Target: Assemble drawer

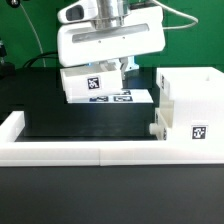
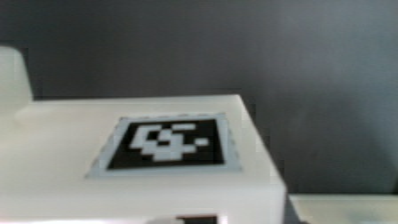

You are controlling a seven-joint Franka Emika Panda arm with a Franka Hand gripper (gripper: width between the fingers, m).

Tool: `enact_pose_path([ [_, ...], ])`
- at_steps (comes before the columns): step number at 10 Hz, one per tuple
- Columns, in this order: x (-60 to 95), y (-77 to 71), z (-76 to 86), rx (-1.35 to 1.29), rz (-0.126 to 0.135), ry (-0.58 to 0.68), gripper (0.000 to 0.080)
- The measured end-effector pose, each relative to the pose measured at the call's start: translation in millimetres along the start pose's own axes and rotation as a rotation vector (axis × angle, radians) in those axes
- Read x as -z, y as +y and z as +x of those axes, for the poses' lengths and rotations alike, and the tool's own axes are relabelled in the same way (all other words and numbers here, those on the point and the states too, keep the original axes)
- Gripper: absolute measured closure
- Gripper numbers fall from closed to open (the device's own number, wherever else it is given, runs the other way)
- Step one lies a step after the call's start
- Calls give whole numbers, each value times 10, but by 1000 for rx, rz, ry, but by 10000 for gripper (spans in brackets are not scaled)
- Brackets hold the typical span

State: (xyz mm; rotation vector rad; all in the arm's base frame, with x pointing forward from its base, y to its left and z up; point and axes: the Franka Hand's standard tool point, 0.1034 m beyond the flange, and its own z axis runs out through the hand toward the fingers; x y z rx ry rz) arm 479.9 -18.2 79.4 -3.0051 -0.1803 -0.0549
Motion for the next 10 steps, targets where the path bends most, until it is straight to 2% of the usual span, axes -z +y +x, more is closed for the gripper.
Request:
enact_pose_path([
  [1,16,-37,124,9,7,2,757],
  [2,14,-67,163,7,7,5,757],
  [5,8,-58,150,47,6,3,757],
  [10,-33,-38,173,459,8,1,757],
])
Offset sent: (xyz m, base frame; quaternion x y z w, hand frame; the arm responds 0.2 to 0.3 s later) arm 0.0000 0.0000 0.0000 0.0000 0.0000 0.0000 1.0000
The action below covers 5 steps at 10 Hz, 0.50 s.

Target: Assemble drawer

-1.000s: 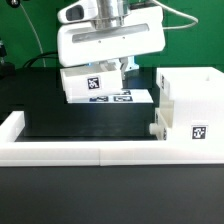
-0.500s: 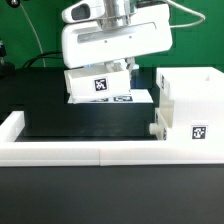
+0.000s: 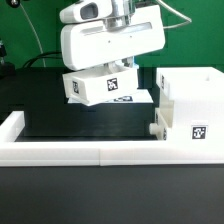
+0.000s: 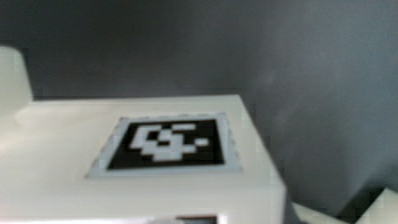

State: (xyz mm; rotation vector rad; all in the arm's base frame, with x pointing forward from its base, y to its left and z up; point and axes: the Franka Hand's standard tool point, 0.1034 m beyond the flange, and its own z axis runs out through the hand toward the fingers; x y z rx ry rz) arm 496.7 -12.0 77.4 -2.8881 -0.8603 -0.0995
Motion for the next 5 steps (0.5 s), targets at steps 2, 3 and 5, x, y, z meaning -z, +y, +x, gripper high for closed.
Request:
enact_pose_path([
  [2,-97,13,13,206,5,-12,757],
  [3,-130,6,2,251,9,-17,757],
  [5,-143,3,1,403,-1,-37,757],
])
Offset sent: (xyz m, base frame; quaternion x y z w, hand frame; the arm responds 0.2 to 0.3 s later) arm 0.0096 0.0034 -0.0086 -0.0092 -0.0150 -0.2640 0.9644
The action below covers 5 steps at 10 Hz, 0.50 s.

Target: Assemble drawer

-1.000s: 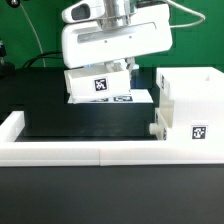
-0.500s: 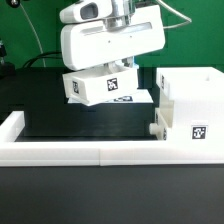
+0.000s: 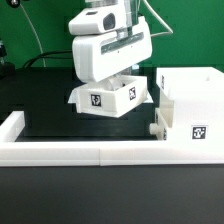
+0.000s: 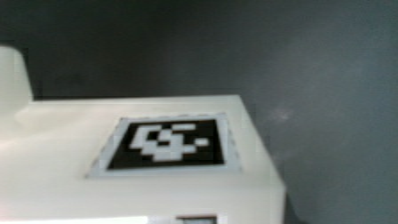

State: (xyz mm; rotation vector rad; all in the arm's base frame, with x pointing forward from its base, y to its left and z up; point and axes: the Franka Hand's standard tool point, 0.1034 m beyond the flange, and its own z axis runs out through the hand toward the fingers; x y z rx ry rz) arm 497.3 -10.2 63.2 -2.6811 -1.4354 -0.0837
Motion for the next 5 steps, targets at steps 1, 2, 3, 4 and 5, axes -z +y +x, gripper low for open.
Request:
enact_pose_path([
  [1,-6,6,-22,64,1,-2,757],
  [2,-9,10,-35,110,-1,-7,757],
  [3,-12,14,-47,178,-2,-13,757],
  [4,-17,14,-57,211,-1,-14,757],
  [5,-20,19,-70,292,-1,-20,757],
])
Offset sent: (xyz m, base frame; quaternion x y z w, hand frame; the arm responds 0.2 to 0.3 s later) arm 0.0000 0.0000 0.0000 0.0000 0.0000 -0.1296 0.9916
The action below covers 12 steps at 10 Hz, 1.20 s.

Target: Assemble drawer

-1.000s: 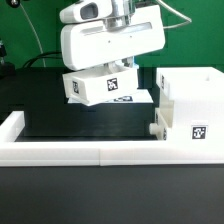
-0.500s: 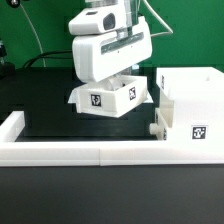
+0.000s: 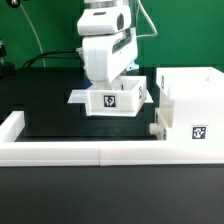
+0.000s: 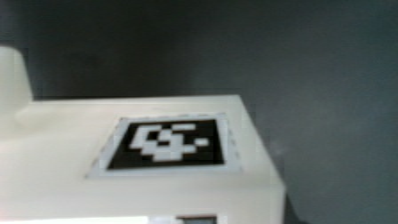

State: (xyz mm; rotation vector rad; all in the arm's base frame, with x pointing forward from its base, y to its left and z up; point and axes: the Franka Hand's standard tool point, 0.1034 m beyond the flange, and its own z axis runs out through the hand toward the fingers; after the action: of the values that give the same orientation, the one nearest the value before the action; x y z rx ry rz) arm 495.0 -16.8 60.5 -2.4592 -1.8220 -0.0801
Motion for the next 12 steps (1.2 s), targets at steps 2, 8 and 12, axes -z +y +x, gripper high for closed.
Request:
enact_pose_path([
  [2,-9,2,-29,128,0,-11,757],
  [8,7,87,-16,321,-9,-37,757],
  [12,-4,176,41,326,-14,-32,757],
])
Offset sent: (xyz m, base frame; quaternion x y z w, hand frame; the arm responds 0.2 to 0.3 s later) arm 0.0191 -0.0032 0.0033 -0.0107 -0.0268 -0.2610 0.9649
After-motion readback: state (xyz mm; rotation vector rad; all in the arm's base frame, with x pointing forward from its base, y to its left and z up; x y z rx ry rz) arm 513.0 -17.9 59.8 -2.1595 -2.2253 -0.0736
